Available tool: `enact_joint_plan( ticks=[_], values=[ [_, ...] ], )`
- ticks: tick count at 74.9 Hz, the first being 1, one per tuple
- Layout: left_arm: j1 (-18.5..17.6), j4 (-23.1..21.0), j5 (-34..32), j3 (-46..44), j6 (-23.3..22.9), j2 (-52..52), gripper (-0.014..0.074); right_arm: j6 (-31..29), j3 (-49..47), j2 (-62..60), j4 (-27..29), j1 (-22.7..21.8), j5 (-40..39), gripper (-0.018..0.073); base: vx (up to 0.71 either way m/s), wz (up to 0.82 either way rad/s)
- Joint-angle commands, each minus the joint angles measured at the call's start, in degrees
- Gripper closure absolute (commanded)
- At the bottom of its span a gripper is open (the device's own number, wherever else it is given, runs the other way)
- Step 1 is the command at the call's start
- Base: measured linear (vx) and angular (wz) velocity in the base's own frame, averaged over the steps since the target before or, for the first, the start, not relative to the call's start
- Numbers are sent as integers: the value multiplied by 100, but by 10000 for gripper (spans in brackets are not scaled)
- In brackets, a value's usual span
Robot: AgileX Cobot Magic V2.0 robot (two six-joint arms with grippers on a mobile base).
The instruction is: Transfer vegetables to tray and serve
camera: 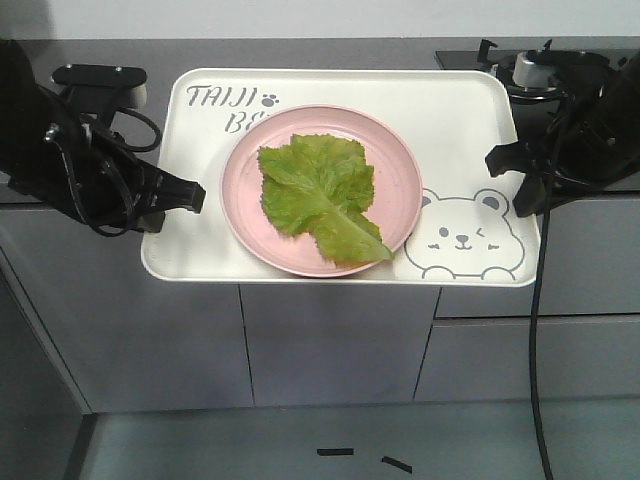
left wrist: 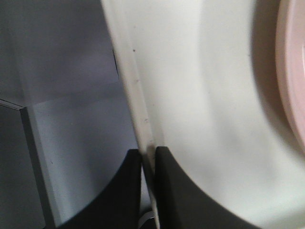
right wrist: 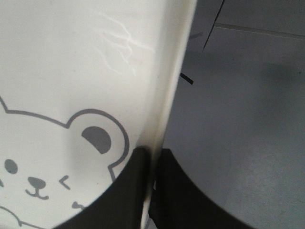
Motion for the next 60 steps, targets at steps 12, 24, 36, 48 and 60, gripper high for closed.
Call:
enact_joint_plan(
  ticks=[12,24,36,48,60],
  values=[
    [-109,-461,-530,-169,153,-263,602,-153,-146,-279,555,61,-186,565,0,0],
    [-109,-461,-530,-169,153,-263,602,-153,-146,-279,555,61,-186,565,0,0],
    [-109,-461,-530,-169,153,-263,602,-153,-146,-279,555,61,-186,565,0,0],
    [-109,-461,-530,-169,153,-263,602,-153,-146,-279,555,61,-186,565,0,0],
    [-109,-461,-530,-169,153,-263,602,-153,-146,-279,555,61,-186,565,0,0]
  ],
)
